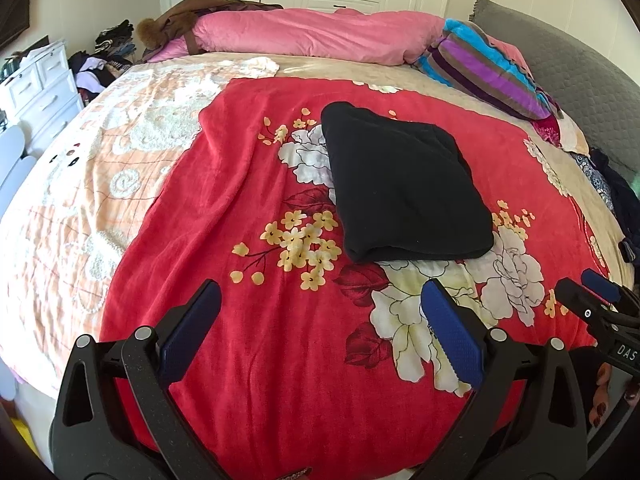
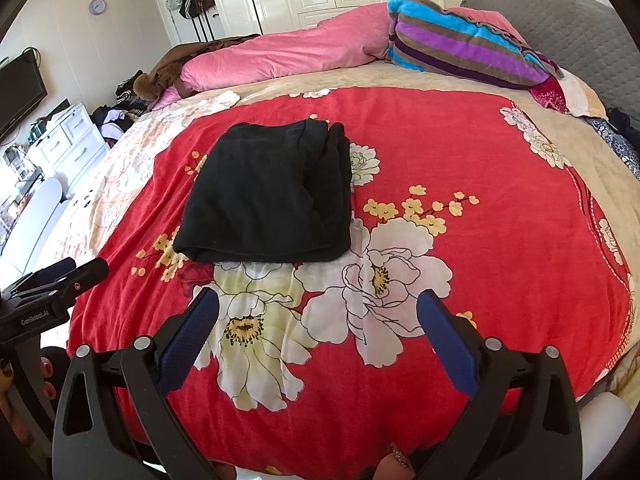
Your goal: Fold small clothes
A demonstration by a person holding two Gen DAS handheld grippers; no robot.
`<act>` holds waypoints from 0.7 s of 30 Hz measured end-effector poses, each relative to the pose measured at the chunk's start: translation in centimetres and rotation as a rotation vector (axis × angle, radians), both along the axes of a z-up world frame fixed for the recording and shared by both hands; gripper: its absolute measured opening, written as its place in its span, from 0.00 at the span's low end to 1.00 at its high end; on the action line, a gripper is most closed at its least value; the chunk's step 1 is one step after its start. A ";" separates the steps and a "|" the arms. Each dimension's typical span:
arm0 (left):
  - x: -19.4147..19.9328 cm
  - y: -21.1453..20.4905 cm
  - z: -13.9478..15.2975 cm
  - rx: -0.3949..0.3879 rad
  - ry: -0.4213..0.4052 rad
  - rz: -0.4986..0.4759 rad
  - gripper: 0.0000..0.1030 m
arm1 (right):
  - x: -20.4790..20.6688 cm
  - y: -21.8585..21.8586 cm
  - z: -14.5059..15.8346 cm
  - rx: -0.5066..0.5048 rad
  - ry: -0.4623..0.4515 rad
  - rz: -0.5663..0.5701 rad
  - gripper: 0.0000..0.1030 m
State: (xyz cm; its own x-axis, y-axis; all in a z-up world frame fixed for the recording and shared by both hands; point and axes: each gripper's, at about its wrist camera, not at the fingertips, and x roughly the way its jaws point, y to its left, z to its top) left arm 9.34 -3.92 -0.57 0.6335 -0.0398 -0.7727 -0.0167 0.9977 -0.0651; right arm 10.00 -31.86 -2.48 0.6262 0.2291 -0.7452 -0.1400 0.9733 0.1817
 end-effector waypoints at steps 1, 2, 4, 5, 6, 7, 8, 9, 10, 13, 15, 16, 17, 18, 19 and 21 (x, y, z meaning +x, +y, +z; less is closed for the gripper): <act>0.0 0.0 0.0 0.000 0.000 0.001 0.91 | 0.0 0.0 0.0 -0.002 0.001 -0.001 0.96; 0.0 0.0 0.0 0.002 0.000 0.003 0.91 | 0.0 0.0 -0.1 -0.003 0.001 -0.001 0.96; 0.0 -0.1 0.0 0.012 0.000 0.003 0.91 | 0.0 0.0 -0.1 -0.003 0.002 -0.002 0.96; 0.0 -0.1 0.0 0.015 0.000 0.003 0.91 | 0.0 0.0 -0.1 -0.004 0.003 -0.004 0.96; 0.0 -0.2 0.0 0.015 0.001 0.003 0.91 | 0.0 0.0 -0.1 -0.004 0.003 -0.007 0.96; 0.0 -0.1 0.0 0.014 0.001 0.003 0.91 | 0.0 -0.1 -0.1 -0.004 0.004 -0.009 0.96; 0.0 -0.1 0.0 0.014 0.001 0.003 0.91 | 0.0 -0.1 -0.1 -0.003 0.005 -0.012 0.96; 0.0 -0.1 0.0 0.014 0.001 0.003 0.91 | 0.0 -0.1 -0.1 -0.004 0.006 -0.013 0.96; 0.0 -0.1 -0.1 0.015 0.001 0.002 0.91 | 0.0 -0.1 -0.1 -0.005 0.006 -0.015 0.96; 0.0 -0.1 0.0 0.014 0.001 0.001 0.91 | 0.0 -0.2 -0.1 -0.006 0.006 -0.016 0.96; 0.0 -0.1 0.0 0.014 0.000 0.001 0.91 | 0.0 -0.1 -0.1 -0.006 0.006 -0.016 0.96; 0.0 -0.1 0.0 0.016 -0.001 0.001 0.91 | 0.0 -0.2 -0.1 -0.007 0.006 -0.015 0.96; 0.0 -0.1 0.0 0.016 -0.001 0.002 0.91 | 0.0 -0.2 -0.1 -0.007 0.007 -0.015 0.96; 0.0 -0.1 0.0 0.017 -0.002 0.002 0.91 | 0.0 -0.1 -0.1 -0.008 0.008 -0.016 0.96; 0.0 -0.1 0.0 0.016 -0.002 0.001 0.91 | 0.0 -0.2 -0.1 -0.007 0.008 -0.016 0.96; 0.0 -0.1 0.0 0.014 -0.001 0.003 0.91 | 0.1 -0.1 -0.1 -0.009 0.008 -0.016 0.96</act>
